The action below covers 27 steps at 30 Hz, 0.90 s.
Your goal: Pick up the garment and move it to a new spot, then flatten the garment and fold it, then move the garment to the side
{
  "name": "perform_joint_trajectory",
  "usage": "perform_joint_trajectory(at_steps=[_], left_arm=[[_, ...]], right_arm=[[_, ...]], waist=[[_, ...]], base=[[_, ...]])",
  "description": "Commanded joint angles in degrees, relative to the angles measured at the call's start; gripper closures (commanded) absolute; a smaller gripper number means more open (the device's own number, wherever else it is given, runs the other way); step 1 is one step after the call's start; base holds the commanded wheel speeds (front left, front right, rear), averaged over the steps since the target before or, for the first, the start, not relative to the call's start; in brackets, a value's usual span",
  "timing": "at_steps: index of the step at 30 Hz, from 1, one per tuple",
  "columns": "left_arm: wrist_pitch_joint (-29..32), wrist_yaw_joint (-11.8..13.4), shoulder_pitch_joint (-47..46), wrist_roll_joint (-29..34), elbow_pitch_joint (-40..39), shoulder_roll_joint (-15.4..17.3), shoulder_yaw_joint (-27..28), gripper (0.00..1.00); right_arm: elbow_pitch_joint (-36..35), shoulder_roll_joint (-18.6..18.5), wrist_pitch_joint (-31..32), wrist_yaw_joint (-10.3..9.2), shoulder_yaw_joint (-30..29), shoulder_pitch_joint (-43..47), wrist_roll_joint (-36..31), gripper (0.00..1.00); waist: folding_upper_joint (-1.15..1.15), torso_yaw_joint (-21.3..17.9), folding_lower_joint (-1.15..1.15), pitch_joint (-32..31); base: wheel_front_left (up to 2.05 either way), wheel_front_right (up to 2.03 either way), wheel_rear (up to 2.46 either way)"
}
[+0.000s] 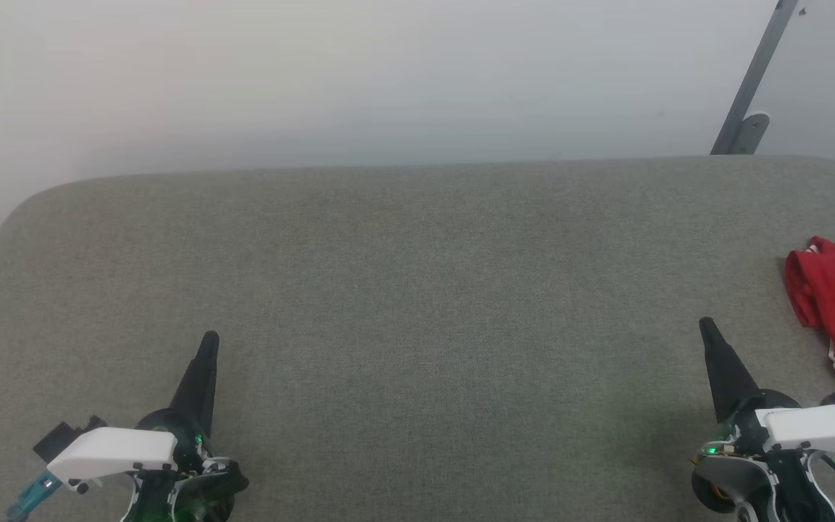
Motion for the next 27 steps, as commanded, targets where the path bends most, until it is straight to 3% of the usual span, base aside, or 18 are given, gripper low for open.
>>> perform_joint_trajectory(at_steps=[1,27], left_arm=[[0.17,-0.27,-0.59,-0.21,-0.05,-0.15,0.18,1.00],[0.16,-0.27,-0.59,-0.22,-0.05,-0.15,0.18,1.00]], right_arm=[[-0.27,0.18,0.15,0.00,0.02,-0.29,0.24,1.00],[-0.27,0.18,0.14,0.00,0.01,-0.29,0.24,1.00]], waist=[[0.00,0.00,0.00,0.00],[0.00,0.00,0.00,0.00]], base=[[0.00,0.00,0.00],[0.00,0.00,0.00]])
